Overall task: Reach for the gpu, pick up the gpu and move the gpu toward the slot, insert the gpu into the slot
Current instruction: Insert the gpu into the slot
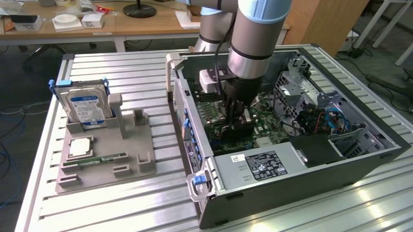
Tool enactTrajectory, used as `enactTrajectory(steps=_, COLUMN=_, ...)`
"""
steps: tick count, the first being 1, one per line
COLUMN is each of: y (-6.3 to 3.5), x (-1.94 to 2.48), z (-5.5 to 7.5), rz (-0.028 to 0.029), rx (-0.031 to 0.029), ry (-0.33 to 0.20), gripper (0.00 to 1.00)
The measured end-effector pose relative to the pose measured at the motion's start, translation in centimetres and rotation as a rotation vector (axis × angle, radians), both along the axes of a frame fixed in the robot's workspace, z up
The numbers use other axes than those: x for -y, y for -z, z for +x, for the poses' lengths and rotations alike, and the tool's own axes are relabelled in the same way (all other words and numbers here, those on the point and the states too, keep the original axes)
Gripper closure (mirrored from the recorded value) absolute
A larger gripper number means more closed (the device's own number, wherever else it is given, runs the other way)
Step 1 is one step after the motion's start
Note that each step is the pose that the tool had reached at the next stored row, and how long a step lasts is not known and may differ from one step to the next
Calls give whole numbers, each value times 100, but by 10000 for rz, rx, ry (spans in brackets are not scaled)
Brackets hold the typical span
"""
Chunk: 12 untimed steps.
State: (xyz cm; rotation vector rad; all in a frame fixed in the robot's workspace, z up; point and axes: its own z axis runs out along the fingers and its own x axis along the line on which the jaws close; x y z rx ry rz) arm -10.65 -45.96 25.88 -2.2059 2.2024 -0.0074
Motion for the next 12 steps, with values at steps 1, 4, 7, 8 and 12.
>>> enactTrajectory(steps=1, y=-26, x=0, z=0, rz=-1, rx=2, ry=0, gripper=66)
enactTrajectory(steps=4, y=-103, x=0, z=0, rz=-1, rx=9, ry=0, gripper=66)
enactTrajectory(steps=7, y=-158, x=0, z=0, rz=0, rx=16, ry=0, gripper=66)
enactTrajectory(steps=8, y=-181, x=0, z=0, rz=-1, rx=17, ry=0, gripper=66)
enactTrajectory(steps=12, y=-201, x=0, z=0, rz=2, rx=21, ry=1, gripper=66)
